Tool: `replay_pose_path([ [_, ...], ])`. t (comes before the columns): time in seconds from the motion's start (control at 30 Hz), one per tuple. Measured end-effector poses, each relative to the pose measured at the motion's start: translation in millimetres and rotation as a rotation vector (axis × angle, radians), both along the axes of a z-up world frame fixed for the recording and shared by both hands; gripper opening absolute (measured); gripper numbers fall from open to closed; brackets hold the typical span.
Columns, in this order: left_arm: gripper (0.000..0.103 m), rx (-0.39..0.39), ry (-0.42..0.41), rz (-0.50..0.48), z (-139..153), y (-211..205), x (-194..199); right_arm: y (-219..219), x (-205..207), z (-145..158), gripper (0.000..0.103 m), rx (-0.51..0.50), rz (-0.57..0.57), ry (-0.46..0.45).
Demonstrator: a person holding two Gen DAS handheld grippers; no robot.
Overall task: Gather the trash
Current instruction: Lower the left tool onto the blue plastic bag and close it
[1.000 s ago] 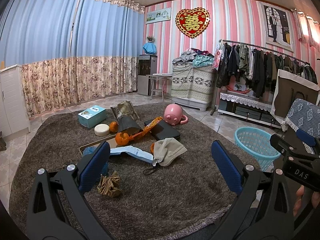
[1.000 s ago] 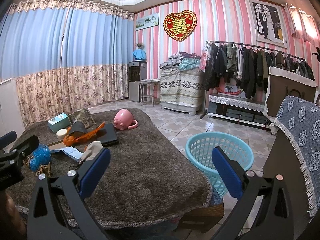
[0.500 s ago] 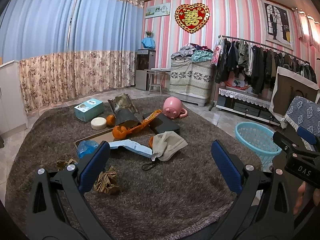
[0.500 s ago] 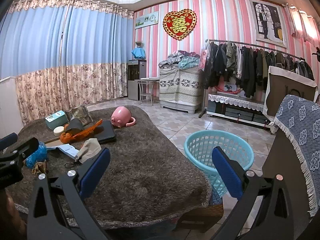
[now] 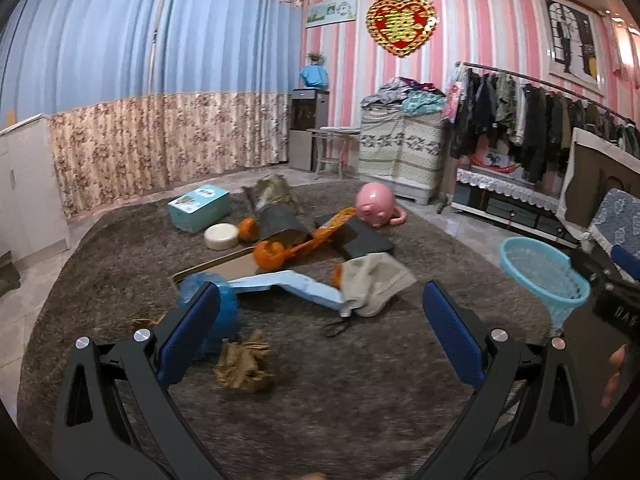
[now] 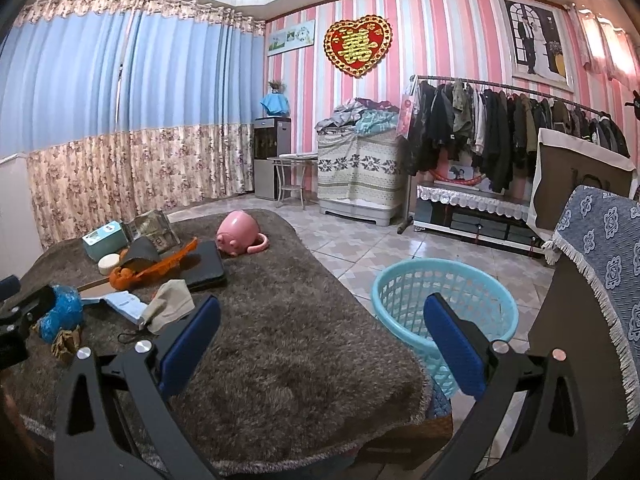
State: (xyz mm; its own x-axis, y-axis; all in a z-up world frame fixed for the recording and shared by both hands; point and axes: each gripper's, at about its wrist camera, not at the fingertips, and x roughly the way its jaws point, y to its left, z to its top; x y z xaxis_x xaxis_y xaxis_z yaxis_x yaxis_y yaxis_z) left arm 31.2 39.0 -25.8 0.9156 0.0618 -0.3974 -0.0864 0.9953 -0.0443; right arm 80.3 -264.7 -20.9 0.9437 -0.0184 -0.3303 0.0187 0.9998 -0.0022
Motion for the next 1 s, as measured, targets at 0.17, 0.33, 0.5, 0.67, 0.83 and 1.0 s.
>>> replay_pose_path([
  [0.17,0.098,-0.002,0.008,0.063,-6,35,7,0,14,-2,0.099,0.026,-0.021,0.008],
  [0.33,0.098,-0.017,0.046,0.127,-15,72,22,8,27,-9,0.099,0.019,-0.006,0.038],
  [0.5,0.098,-0.058,0.108,0.146,-34,93,38,23,41,-21,0.099,-0.04,0.022,0.085],
  [0.67,0.097,-0.029,0.137,0.139,-49,98,51,31,55,-26,0.099,-0.028,0.028,0.114],
  [0.83,0.088,-0.017,0.156,0.106,-55,101,67,39,68,-30,0.099,-0.05,0.039,0.127],
  [1.0,0.062,-0.039,0.206,0.051,-63,100,82,50,79,-36,0.099,-0.052,0.071,0.153],
])
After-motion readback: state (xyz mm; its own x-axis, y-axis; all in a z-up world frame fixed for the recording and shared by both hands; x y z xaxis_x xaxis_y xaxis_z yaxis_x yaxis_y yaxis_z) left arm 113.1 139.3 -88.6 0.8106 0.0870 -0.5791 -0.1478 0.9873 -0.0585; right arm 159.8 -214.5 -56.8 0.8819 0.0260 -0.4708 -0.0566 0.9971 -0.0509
